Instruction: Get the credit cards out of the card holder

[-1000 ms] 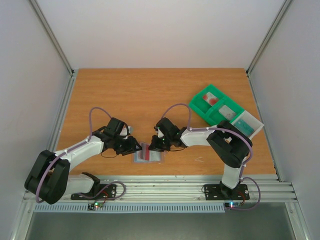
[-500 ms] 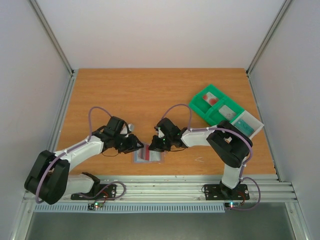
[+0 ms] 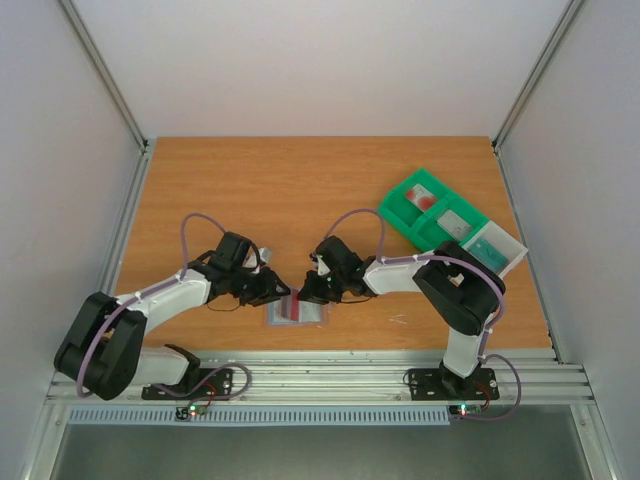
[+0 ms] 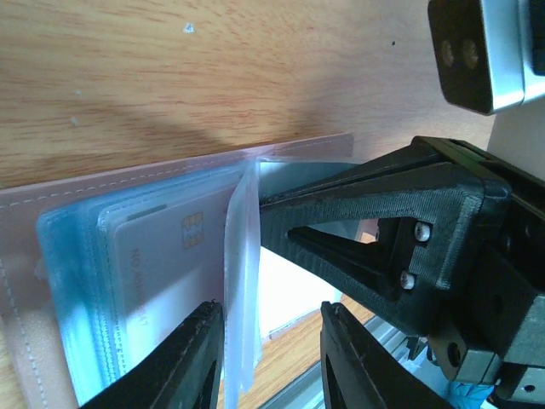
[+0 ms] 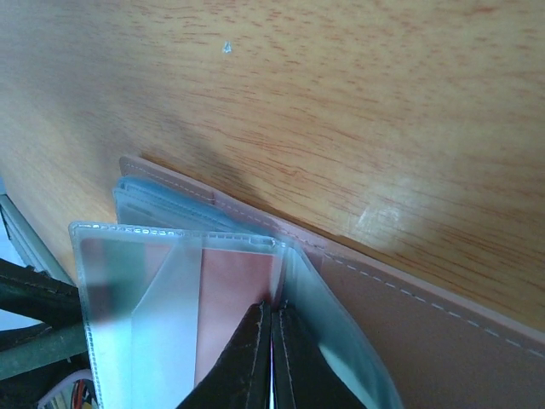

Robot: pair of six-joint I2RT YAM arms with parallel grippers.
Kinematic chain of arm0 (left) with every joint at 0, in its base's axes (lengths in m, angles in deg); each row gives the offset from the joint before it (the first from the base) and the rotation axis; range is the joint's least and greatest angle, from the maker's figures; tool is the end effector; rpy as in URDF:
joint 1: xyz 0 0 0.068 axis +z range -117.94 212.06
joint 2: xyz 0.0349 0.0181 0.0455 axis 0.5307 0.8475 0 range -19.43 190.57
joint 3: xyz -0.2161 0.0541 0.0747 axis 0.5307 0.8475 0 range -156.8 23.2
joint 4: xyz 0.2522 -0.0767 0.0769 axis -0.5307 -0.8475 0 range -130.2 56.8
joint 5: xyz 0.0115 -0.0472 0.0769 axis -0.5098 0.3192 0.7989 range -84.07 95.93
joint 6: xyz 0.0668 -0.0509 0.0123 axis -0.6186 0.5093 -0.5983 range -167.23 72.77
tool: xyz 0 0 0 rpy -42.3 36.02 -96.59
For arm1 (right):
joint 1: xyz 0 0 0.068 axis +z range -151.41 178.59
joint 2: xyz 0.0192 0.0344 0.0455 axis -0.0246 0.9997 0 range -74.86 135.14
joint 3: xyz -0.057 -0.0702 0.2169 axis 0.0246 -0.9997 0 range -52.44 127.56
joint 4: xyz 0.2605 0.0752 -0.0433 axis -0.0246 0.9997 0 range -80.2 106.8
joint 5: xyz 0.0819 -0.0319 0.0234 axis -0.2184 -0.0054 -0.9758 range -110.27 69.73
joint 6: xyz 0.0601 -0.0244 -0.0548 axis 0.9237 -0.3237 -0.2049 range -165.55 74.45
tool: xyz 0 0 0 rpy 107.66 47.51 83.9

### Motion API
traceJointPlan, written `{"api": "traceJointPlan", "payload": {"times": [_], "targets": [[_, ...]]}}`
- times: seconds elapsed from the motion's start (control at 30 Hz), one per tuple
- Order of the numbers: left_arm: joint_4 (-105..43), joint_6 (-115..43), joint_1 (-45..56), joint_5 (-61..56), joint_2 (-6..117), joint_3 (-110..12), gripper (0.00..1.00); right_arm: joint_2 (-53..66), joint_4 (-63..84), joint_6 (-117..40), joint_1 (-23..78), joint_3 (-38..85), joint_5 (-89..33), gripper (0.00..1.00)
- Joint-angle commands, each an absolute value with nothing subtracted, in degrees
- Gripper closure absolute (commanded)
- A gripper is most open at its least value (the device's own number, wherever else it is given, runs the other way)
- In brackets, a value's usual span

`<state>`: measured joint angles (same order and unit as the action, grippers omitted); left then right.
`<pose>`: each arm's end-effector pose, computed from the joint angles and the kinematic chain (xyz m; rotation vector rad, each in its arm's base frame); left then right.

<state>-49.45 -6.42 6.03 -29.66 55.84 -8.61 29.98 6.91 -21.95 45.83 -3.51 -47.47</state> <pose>0.2146 -0.1531 0.0799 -0.1195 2.8152 -1.1706 0.2173 0.2852 0.0378 -0.7642 2.5889 1.0521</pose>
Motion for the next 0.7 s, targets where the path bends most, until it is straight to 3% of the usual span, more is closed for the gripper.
{"api": "traceJointPlan", "payload": {"times": [0.0,0.23,0.47,0.67], "targets": [[-45.38,-5.21,5.86,-31.64,56.57,-8.26,0.67,30.8,7.17,-20.52,45.61,-5.18,-46.14,0.97],[-45.38,-5.29,5.86,-32.44,57.68,-8.57,0.66,29.77,7.3,-18.86,44.96,-5.5,-45.44,0.88],[-43.55,-4.15,5.86,-33.96,57.56,-8.32,0.66,29.5,7.42,-18.44,44.39,-6.28,-44.82,0.97],[-40.28,-1.89,5.86,-35.72,57.31,-7.73,0.66,26.71,9.29,-19.65,44.21,-6.31,-42.95,0.95]]}}
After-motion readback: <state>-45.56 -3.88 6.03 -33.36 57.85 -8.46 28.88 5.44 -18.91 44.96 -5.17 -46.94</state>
